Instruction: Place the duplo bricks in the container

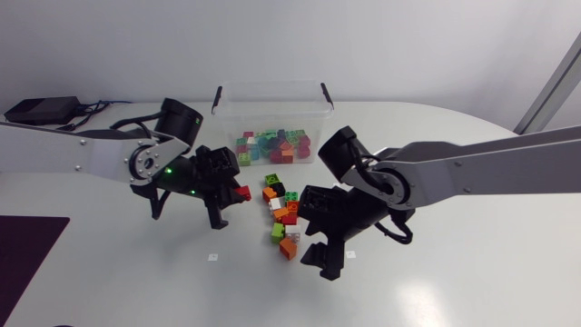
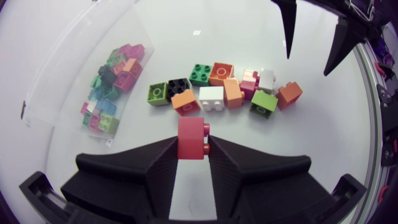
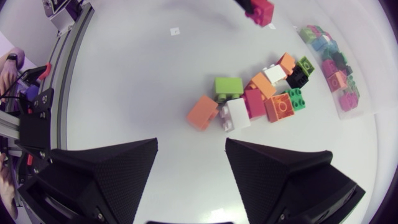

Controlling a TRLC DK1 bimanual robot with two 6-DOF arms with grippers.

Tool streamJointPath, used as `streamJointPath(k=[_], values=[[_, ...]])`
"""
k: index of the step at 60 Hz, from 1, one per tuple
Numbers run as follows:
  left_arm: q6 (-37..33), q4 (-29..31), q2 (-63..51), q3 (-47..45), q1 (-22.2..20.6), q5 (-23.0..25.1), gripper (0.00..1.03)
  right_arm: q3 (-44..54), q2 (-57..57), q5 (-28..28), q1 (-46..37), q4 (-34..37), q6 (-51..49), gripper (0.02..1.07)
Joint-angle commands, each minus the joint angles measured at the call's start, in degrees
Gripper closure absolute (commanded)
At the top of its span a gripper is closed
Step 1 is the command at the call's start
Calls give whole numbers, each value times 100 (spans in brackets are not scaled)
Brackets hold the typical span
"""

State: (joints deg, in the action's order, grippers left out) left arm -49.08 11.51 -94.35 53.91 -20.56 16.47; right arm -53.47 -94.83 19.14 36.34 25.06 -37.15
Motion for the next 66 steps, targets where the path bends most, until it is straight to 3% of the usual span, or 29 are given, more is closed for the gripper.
streamJointPath(k=[1,31,66], values=[[-146,115,347,-214,140,128,78,-67,-273,11,102,96,-12,30],[-190,212,1199,-575,474,445,78,-735,-1091,-244,462,175,419,30],[-339,519,1674,-241,1001,893,78,-1438,-1469,-463,550,491,489,31]])
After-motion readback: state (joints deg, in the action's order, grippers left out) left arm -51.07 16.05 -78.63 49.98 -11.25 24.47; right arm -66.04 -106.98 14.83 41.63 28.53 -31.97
